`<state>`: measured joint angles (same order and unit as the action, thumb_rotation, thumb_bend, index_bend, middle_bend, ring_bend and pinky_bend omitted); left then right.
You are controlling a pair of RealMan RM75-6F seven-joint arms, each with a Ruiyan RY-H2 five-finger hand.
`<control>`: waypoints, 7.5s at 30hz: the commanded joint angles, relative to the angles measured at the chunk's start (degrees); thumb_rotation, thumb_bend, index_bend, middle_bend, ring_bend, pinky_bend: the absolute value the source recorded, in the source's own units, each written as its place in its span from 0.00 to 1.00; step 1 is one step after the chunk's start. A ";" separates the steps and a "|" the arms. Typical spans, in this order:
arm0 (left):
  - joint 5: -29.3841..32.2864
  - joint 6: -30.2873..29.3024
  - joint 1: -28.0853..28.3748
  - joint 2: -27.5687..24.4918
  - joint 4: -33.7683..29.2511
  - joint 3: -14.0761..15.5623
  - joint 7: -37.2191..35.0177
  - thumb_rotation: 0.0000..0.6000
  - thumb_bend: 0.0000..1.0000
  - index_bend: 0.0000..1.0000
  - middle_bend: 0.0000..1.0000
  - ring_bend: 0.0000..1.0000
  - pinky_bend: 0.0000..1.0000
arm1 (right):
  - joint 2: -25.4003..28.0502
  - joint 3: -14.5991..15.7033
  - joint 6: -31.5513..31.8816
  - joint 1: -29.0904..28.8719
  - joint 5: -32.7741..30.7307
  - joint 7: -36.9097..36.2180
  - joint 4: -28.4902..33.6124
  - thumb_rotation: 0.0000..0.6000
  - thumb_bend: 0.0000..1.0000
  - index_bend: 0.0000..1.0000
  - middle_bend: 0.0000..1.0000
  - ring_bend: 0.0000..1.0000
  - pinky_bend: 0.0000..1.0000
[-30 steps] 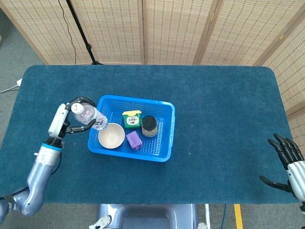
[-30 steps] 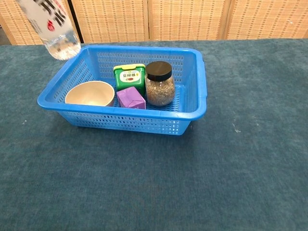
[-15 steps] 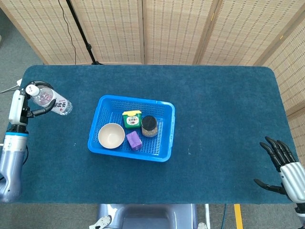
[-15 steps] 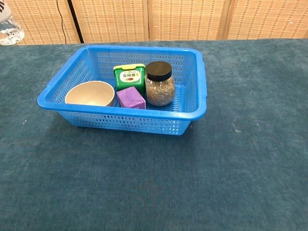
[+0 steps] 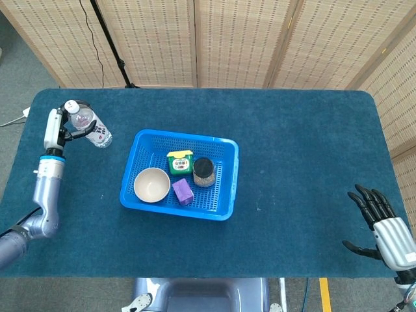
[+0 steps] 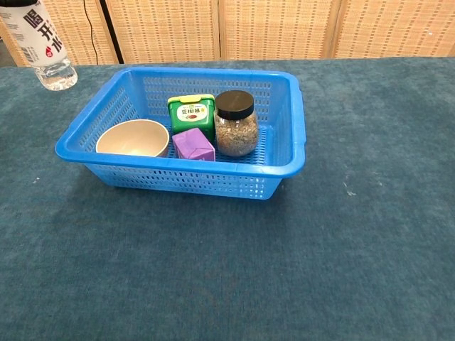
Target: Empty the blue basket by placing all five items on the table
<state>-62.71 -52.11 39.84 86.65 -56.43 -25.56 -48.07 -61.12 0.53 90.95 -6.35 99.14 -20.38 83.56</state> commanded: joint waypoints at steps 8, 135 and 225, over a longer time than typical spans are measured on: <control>1.47 10.10 7.43 7.99 14.00 -0.12 1.12 1.00 0.37 0.17 0.03 0.00 0.02 | -2.06 -1.15 -3.65 -1.33 -3.63 1.36 -2.35 1.00 0.00 0.00 0.00 0.00 0.00; -11.66 -9.15 0.08 -31.26 -45.53 21.39 52.26 1.00 0.47 0.59 0.44 0.39 0.49 | 1.90 0.28 0.90 0.57 -0.36 -2.56 1.87 1.00 0.00 0.00 0.00 0.02 0.00; -5.62 0.31 15.68 3.72 -29.51 16.36 80.37 1.00 0.45 0.76 0.48 0.45 0.09 | 2.67 -0.11 -1.99 -0.22 -3.15 -4.63 1.49 1.00 0.00 0.00 0.00 0.04 0.00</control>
<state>-66.63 -49.67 56.54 92.76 -83.19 -8.43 34.12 -58.45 0.42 88.97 -6.57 96.00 -25.01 85.04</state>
